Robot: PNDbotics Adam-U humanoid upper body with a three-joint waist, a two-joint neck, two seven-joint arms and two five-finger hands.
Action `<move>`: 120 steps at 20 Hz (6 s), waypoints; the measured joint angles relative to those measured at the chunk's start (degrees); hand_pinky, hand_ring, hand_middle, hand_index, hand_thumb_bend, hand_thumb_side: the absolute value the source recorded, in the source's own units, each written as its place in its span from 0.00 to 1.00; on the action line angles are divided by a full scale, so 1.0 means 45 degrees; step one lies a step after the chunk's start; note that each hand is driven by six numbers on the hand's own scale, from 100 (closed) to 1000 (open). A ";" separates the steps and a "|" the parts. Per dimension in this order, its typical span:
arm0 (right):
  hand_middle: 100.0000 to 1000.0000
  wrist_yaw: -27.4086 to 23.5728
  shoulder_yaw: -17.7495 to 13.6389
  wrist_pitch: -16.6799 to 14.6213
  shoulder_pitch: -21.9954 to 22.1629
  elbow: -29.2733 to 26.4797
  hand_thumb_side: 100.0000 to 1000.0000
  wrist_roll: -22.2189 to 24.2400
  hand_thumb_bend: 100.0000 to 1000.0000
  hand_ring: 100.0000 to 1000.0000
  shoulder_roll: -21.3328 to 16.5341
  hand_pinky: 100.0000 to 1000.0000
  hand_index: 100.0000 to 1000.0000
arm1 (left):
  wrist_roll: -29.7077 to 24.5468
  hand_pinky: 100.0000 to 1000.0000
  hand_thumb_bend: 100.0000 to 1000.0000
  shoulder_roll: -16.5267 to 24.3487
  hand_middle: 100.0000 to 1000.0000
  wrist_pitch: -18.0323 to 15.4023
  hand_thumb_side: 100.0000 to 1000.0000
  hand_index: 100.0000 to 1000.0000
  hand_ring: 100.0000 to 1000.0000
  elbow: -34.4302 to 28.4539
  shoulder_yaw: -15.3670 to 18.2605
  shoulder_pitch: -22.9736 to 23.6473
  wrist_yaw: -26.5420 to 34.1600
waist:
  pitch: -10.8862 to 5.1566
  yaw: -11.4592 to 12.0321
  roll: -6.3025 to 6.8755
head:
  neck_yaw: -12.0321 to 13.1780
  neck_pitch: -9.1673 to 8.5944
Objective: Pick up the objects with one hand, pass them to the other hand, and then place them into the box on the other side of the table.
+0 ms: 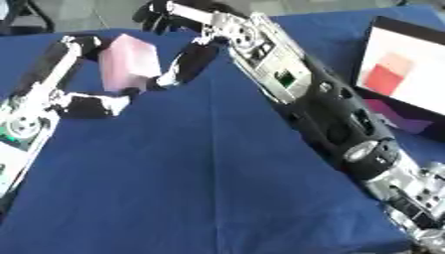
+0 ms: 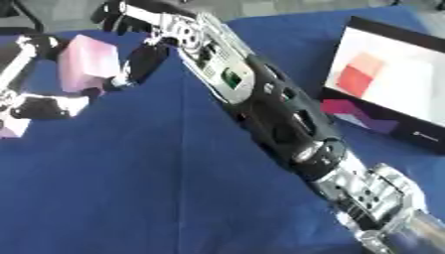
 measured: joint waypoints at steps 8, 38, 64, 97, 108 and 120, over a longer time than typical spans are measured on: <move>0.75 -0.0006 0.0072 0.0020 0.0011 0.0116 0.03 -0.0027 0.49 0.81 0.0013 0.89 0.85 | 0.0121 0.75 0.00 -0.0115 0.49 -0.0153 0.00 0.49 0.64 -0.0083 -0.0080 -0.0060 0.0216 | 0.0004 0.0043 0.0000 | -0.0055 0.0000; 0.36 -0.1580 0.0088 0.0722 0.0160 0.0103 0.00 -0.0618 0.27 0.69 -0.0024 0.89 0.48 | -0.0318 0.82 0.88 -0.0139 0.68 -0.0948 0.36 0.87 0.76 -0.0035 0.0001 -0.0092 0.0525 | 0.0008 -0.0038 0.0000 | -0.0163 0.0000; 0.38 -0.2756 -0.1018 0.1364 0.0289 -0.1195 0.00 -0.1132 0.27 0.69 -0.1486 0.89 0.50 | 0.1648 0.80 0.75 0.1043 0.65 0.0818 0.43 0.84 0.74 0.0124 0.0934 0.1302 0.0247 | -0.0007 -0.0419 0.0005 | -0.0456 0.0000; 0.39 -0.4279 -0.4387 0.1728 0.3269 0.0816 0.00 -0.4578 0.27 0.68 -0.7285 0.88 0.51 | 0.3281 0.79 0.58 0.1699 0.64 0.1454 0.49 0.79 0.73 -0.0749 0.1899 0.1693 0.1638 | -0.0007 -0.0732 0.0174 | -0.2074 -0.1293; 0.39 -0.3989 -0.4870 0.1748 0.4600 0.1419 0.00 -0.5105 0.27 0.68 -0.8054 0.88 0.50 | 0.3516 0.79 0.58 0.1716 0.63 0.1507 0.48 0.79 0.73 -0.0829 0.2054 0.1696 0.1709 | -0.0007 -0.0799 0.0234 | -0.2367 -0.1218; 0.46 -0.2976 -0.5117 0.1772 0.5687 0.1937 0.00 -0.4968 0.30 0.71 -0.8642 0.88 0.58 | 0.3688 0.79 0.57 0.1813 0.63 0.1505 0.48 0.79 0.73 -0.0901 0.2199 0.1731 0.1778 | -0.0007 -0.0814 0.0287 | -0.2755 -0.1001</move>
